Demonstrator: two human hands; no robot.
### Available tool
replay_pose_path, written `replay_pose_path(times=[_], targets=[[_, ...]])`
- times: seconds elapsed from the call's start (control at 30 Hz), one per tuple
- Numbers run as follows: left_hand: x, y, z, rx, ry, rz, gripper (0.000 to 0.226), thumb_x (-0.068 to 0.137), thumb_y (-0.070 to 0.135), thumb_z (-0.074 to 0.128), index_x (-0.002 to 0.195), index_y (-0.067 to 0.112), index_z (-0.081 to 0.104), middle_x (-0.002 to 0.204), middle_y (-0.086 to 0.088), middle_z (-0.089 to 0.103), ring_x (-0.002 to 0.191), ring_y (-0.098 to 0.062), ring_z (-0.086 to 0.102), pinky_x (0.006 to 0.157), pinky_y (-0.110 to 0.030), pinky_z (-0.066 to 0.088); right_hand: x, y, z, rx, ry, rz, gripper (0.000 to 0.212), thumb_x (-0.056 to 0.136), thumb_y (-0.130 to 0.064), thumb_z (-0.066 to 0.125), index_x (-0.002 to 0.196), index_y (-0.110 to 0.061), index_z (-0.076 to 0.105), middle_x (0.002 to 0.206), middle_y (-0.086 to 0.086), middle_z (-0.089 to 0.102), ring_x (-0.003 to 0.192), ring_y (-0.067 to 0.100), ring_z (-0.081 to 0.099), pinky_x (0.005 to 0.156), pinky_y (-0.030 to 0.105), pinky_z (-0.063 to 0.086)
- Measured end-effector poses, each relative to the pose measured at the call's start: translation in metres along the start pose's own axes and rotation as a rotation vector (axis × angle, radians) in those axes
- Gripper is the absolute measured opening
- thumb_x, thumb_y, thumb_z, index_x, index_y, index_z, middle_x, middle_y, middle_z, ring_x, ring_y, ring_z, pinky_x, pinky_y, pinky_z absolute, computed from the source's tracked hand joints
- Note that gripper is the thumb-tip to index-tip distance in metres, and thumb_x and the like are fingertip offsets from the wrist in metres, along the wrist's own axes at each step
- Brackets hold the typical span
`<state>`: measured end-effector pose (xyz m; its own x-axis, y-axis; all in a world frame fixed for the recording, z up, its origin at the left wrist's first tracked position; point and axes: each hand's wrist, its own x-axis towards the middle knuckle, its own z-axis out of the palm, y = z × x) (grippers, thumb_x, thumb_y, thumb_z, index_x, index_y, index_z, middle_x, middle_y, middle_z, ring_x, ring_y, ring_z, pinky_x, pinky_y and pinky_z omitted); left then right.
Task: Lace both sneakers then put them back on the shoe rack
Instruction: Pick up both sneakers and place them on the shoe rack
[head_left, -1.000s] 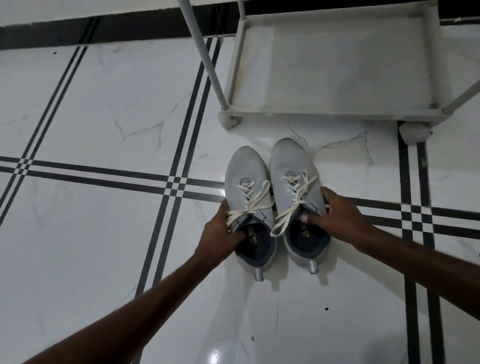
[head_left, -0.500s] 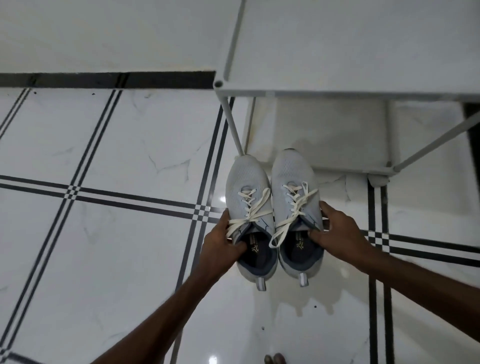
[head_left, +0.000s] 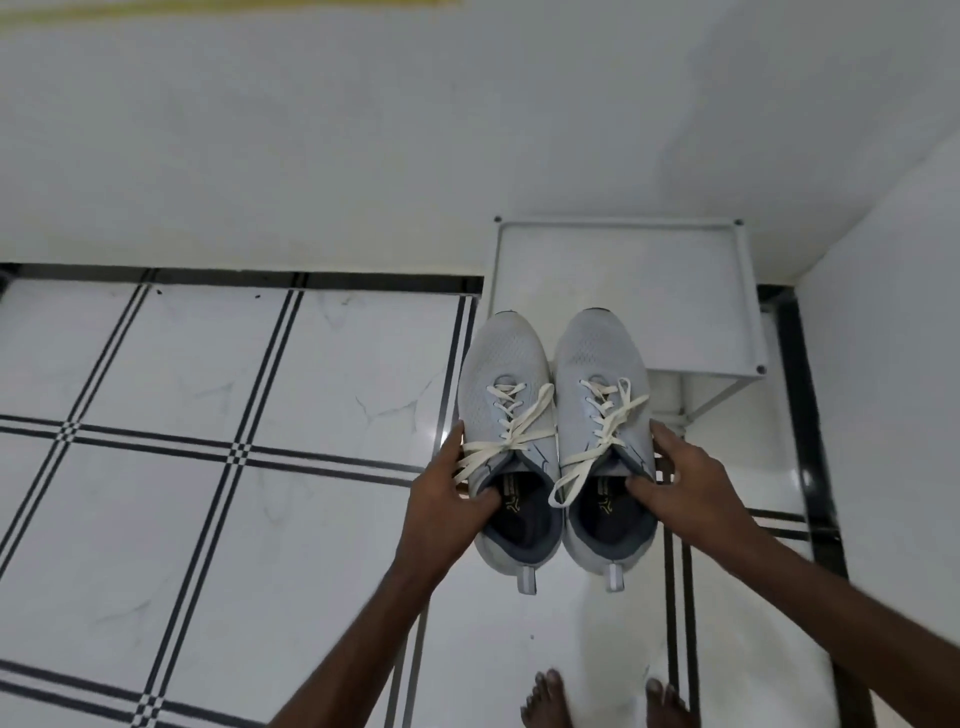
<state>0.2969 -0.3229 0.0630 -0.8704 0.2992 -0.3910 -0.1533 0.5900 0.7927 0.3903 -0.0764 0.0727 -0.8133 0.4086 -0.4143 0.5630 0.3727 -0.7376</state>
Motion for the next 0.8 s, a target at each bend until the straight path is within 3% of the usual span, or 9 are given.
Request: replay_pose_path(times=[0.2, 0.37, 0.5, 0.63, 0.8], targets=[[0.008, 0.099, -0.033, -0.001, 0.007, 0.082, 0.082, 0.075, 0.019, 0.07, 0.149, 0.033, 0.039, 0.123, 0.011, 0.066, 0.099, 0.004, 0.062, 0.074, -0.001, 0.044, -0.009, -0.069, -0.071, 0.095, 0.085, -0.032, 0.045, 0.079, -0.008, 0.071, 0.117, -0.029, 0.062, 0.1, 0.001, 0.072, 0.098, 0.021, 0.065, 0.083, 0.033, 0.05], [0.048, 0.155, -0.025, 0.026, 0.0, 0.155, 0.081, 0.068, 0.03, 0.065, 0.145, 0.036, 0.042, 0.122, 0.01, 0.067, 0.102, -0.007, 0.064, 0.087, -0.021, 0.05, 0.022, -0.085, -0.113, 0.134, 0.148, -0.042, 0.041, 0.079, -0.011, 0.07, 0.116, -0.027, 0.063, 0.1, 0.001, 0.074, 0.095, 0.019, 0.068, 0.084, 0.04, 0.057], [0.099, 0.182, -0.003, 0.035, -0.007, 0.153, 0.079, 0.074, 0.024, 0.069, 0.148, 0.031, 0.04, 0.128, 0.007, 0.063, 0.107, -0.012, 0.062, 0.093, -0.028, 0.051, 0.075, -0.077, -0.138, 0.143, 0.174, 0.01, 0.041, 0.07, -0.027, 0.068, 0.11, -0.031, 0.065, 0.098, -0.003, 0.074, 0.092, 0.021, 0.069, 0.084, 0.042, 0.057], [0.157, 0.197, 0.032, 0.051, -0.017, 0.098, 0.077, 0.081, 0.016, 0.068, 0.151, 0.024, 0.036, 0.136, 0.002, 0.057, 0.109, -0.01, 0.056, 0.09, -0.019, 0.041, 0.146, -0.057, -0.153, 0.172, 0.137, 0.063, 0.037, 0.074, -0.021, 0.07, 0.11, -0.026, 0.064, 0.1, 0.001, 0.073, 0.094, 0.023, 0.068, 0.085, 0.042, 0.057], [0.235, 0.186, 0.084, 0.093, -0.026, 0.033, 0.075, 0.086, 0.01, 0.062, 0.154, 0.019, 0.031, 0.14, -0.004, 0.056, 0.122, -0.023, 0.055, 0.092, -0.021, 0.039, 0.241, -0.018, -0.153, 0.155, 0.085, 0.12, 0.037, 0.075, -0.013, 0.07, 0.111, -0.019, 0.062, 0.103, 0.007, 0.071, 0.095, 0.027, 0.068, 0.086, 0.044, 0.056]])
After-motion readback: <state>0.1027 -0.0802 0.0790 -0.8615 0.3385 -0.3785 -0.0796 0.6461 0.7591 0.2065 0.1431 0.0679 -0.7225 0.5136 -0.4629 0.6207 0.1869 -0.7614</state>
